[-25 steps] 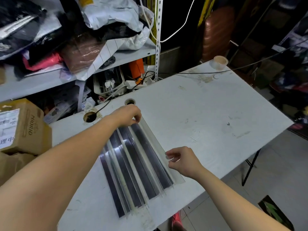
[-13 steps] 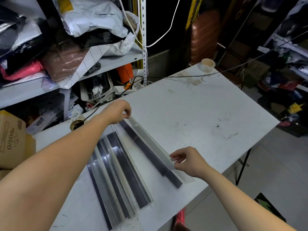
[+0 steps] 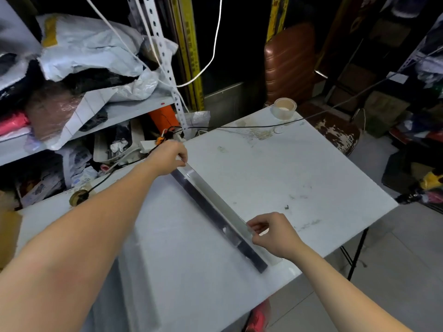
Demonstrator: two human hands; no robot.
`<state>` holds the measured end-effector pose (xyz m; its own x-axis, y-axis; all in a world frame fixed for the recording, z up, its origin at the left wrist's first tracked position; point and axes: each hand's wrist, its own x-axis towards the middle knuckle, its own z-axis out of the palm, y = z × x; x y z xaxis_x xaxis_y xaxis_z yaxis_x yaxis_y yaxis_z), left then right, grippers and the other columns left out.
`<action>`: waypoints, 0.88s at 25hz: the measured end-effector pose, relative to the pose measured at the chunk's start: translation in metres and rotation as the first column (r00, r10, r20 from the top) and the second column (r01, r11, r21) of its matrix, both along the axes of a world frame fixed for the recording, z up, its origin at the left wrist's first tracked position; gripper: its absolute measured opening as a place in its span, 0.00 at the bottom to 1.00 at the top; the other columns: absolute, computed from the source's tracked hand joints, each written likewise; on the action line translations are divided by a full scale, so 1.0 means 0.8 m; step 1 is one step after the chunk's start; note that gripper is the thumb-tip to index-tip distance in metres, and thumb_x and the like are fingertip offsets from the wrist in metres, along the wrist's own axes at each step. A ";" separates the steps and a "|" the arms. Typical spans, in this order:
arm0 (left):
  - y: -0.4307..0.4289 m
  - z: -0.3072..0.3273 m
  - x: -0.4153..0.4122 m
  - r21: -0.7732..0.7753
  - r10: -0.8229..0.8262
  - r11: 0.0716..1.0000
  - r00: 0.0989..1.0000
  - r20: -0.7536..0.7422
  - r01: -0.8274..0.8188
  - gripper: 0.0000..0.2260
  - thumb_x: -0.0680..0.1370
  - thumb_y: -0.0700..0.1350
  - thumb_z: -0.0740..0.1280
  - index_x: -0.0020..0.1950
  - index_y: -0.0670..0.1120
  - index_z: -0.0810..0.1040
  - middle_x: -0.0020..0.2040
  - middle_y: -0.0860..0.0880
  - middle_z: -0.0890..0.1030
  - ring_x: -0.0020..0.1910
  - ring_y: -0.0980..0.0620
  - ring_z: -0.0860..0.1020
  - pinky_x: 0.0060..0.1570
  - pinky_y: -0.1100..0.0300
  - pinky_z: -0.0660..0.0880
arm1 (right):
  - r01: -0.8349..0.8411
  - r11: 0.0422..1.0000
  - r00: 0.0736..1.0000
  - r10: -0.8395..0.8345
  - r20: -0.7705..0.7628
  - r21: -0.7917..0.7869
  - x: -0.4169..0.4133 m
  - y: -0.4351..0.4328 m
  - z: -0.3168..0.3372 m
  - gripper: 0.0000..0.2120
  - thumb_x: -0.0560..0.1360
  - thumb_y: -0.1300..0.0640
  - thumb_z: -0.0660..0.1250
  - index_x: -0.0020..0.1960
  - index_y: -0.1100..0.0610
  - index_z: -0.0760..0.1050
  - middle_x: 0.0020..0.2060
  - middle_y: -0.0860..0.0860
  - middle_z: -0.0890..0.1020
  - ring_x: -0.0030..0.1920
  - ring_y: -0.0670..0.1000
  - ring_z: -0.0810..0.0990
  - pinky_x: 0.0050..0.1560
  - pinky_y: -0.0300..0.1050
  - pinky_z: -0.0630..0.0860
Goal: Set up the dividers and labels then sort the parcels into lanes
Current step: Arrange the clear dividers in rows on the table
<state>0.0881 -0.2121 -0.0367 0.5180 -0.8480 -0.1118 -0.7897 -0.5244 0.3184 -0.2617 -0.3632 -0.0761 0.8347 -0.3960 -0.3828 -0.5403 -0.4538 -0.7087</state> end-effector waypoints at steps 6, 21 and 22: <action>-0.111 0.001 -0.017 0.036 -0.033 0.999 0.999 0.034 0.032 0.03 0.75 0.40 0.76 0.45 0.46 0.84 0.47 0.51 0.81 0.48 0.50 0.77 0.52 0.53 0.76 | 0.089 0.996 0.996 -0.089 0.013 -0.015 -0.028 -0.089 0.000 0.16 0.70 0.62 0.72 0.55 0.50 0.85 0.45 0.41 0.85 0.47 0.39 0.83 0.51 0.34 0.79; -0.297 -0.007 0.003 -0.023 -0.201 0.979 0.979 0.020 0.202 0.05 0.75 0.40 0.76 0.43 0.49 0.83 0.45 0.52 0.80 0.46 0.53 0.77 0.49 0.56 0.76 | 0.276 0.954 0.961 -0.270 0.065 -0.114 -0.054 -0.178 -0.006 0.11 0.74 0.55 0.73 0.54 0.42 0.85 0.45 0.34 0.84 0.48 0.35 0.81 0.54 0.43 0.81; -0.308 -0.006 0.004 -0.032 -0.213 0.976 0.977 0.023 0.214 0.04 0.75 0.40 0.76 0.43 0.48 0.84 0.45 0.52 0.80 0.46 0.53 0.77 0.49 0.56 0.76 | 0.290 0.949 0.957 -0.285 0.062 -0.121 -0.054 -0.183 -0.005 0.11 0.74 0.54 0.73 0.54 0.43 0.84 0.45 0.34 0.84 0.49 0.35 0.81 0.54 0.44 0.81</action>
